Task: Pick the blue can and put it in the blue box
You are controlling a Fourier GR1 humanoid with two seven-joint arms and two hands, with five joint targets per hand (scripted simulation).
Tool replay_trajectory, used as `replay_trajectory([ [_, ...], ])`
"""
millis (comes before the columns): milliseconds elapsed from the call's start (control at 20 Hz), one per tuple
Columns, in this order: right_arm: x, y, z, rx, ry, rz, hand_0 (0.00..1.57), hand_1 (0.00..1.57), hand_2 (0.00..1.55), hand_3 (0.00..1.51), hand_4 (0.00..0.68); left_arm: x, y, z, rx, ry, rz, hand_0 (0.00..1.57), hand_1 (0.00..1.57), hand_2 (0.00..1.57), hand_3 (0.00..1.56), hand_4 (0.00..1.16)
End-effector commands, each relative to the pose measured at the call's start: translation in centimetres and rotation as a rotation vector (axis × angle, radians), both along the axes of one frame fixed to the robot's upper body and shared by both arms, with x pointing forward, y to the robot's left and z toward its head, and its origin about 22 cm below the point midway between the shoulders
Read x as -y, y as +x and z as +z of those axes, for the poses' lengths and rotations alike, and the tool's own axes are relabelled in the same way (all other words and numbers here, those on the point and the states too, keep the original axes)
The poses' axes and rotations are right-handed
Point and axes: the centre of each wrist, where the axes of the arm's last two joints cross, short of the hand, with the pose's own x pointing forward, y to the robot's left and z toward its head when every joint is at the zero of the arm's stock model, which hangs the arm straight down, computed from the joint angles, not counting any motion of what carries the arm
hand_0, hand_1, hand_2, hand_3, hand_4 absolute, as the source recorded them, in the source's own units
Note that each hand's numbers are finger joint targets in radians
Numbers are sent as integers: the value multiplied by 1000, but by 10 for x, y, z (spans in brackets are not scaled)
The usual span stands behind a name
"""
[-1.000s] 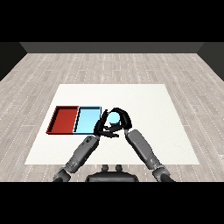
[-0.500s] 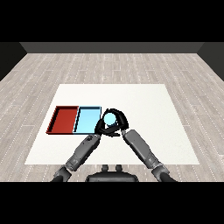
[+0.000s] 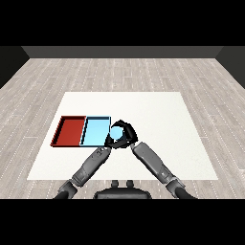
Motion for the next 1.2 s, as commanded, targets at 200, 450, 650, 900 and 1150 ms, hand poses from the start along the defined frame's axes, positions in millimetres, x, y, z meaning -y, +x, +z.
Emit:
replay_trajectory([
  [200, -20, -2, 9, 4, -12, 17, 1457, 1457, 1462, 1394, 595, 13, -3, 2, 145, 278, -18, 0, 0, 151, 0, 312],
  [450, -24, -7, -4, -17, 36, 36, 1442, 1442, 1451, 1396, 611, -3, -1, 2, 59, 10, 114, 1014, 1014, 1040, 899, 696],
  [650, -26, -9, 10, -21, 50, 39, 1438, 1438, 1454, 1393, 600, 13, 3, 4, 30, -15, 83, 732, 732, 822, 636, 671],
  [900, -21, -17, -2, -15, 35, 41, 1438, 1438, 1454, 1393, 583, -5, -6, -14, -18, -92, 65, 914, 914, 944, 831, 651],
  [1150, -9, -8, 1, -77, 137, 45, 1267, 1267, 1371, 1326, 415, -2, 13, -2, -9, -110, 55, 1425, 1425, 1347, 1000, 683],
])
